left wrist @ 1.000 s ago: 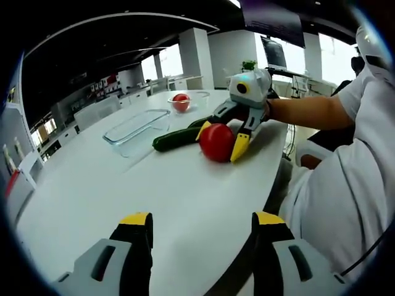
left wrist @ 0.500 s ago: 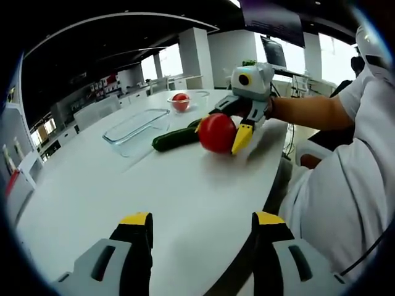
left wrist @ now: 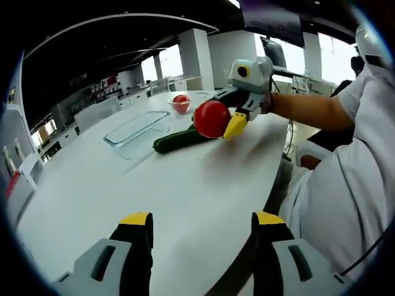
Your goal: Sort the scattered tomatoes and cucumbers on the table and place them into their respective storage containers
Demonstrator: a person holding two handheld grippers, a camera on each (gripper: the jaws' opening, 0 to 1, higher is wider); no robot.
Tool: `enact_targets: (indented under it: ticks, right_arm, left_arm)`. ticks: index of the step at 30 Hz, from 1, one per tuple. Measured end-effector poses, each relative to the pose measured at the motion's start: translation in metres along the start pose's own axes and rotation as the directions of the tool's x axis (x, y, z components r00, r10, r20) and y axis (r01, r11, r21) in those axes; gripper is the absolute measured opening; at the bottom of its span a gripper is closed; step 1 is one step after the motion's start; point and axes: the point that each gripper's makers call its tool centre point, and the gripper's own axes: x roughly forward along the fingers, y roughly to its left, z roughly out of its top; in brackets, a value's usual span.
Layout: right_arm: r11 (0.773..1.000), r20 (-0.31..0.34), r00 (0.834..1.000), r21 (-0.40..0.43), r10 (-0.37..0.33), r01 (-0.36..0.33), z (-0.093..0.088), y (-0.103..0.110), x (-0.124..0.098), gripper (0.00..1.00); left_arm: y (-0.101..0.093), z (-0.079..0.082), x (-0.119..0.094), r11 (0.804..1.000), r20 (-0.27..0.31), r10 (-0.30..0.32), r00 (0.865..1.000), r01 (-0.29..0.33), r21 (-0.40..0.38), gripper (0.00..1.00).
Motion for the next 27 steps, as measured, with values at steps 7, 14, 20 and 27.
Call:
enact_targets:
  ticks: [7,14,20,27]
  right_arm:
    - [0.995,-0.033,0.995,-0.016,-0.095,0.094,-0.005,-0.035,-0.018,0.44]
    - [0.980,-0.036,0.980,0.025,-0.197,0.198,-0.008,-0.073,-0.036,0.44]
    - [0.956,-0.054,0.956,0.043,-0.288,0.290,-0.018,-0.099,-0.049,0.44]
    - [0.908,-0.058,0.916,0.117,-0.397,0.401,-0.023,-0.129,-0.069,0.44]
  left_arm:
    - [0.001,0.000,0.001,1.000,-0.002,-0.007,1.000,0.007,0.001,0.64]
    - [0.002,0.000,0.002,1.000,-0.002,-0.007,1.000,0.007,-0.001,0.64]
    - [0.002,-0.001,0.003,1.000,-0.002,-0.009,1.000,0.009,-0.006,0.63]
    - [0.003,-0.005,0.002,1.000,-0.005,-0.001,1.000,0.001,-0.014,0.63]
